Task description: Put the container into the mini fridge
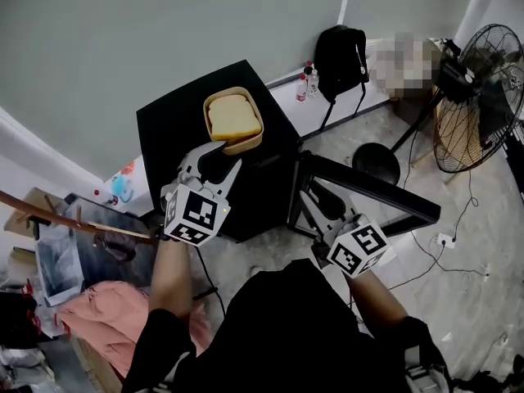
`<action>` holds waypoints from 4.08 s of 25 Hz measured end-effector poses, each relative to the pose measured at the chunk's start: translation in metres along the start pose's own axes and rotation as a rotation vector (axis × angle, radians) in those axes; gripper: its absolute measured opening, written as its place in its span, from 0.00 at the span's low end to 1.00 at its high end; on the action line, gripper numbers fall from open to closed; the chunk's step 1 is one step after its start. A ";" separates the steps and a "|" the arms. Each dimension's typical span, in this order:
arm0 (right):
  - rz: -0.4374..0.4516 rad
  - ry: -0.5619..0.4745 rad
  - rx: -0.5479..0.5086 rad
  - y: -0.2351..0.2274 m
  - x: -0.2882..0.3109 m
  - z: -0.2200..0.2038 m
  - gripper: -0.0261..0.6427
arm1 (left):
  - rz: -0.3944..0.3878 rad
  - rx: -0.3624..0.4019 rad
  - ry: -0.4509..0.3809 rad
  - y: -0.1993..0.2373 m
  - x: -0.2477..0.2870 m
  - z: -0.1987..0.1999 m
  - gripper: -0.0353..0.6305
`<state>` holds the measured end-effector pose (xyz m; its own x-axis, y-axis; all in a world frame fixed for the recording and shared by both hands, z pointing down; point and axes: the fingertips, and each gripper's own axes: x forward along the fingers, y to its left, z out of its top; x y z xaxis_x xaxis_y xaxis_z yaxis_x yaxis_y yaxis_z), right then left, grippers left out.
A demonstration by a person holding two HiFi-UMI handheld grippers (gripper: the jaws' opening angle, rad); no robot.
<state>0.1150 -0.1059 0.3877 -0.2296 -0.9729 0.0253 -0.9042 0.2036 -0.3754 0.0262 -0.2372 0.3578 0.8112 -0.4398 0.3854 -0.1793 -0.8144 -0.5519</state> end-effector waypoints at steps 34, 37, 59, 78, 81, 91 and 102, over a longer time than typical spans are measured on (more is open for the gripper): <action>0.334 0.112 0.653 0.053 0.039 -0.020 0.47 | -0.344 0.279 0.054 -0.077 -0.053 0.010 0.13; 0.372 0.117 0.789 0.054 0.050 -0.022 0.50 | -0.338 0.253 0.047 -0.088 -0.066 0.013 0.13; 0.674 0.212 1.026 0.091 0.033 -0.033 0.38 | -0.057 0.085 0.095 -0.143 -0.110 0.015 0.12; 0.628 0.337 1.068 0.056 -0.005 -0.098 0.38 | 0.116 -0.165 0.155 -0.214 -0.087 -0.006 0.13; 0.581 0.306 1.063 0.047 0.003 -0.106 0.38 | 0.125 -0.192 0.153 -0.211 -0.076 -0.019 0.15; 0.454 0.234 1.084 0.010 0.027 -0.130 0.38 | 0.153 -0.245 0.160 -0.200 -0.041 -0.053 0.17; 0.368 0.191 1.061 -0.007 0.071 -0.145 0.38 | 0.107 -0.280 0.152 -0.169 -0.015 -0.091 0.17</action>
<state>0.0527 -0.1603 0.5268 -0.5508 -0.8225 -0.1418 -0.0305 0.1896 -0.9814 -0.0062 -0.1273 0.5127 0.6907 -0.5630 0.4539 -0.4222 -0.8235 -0.3789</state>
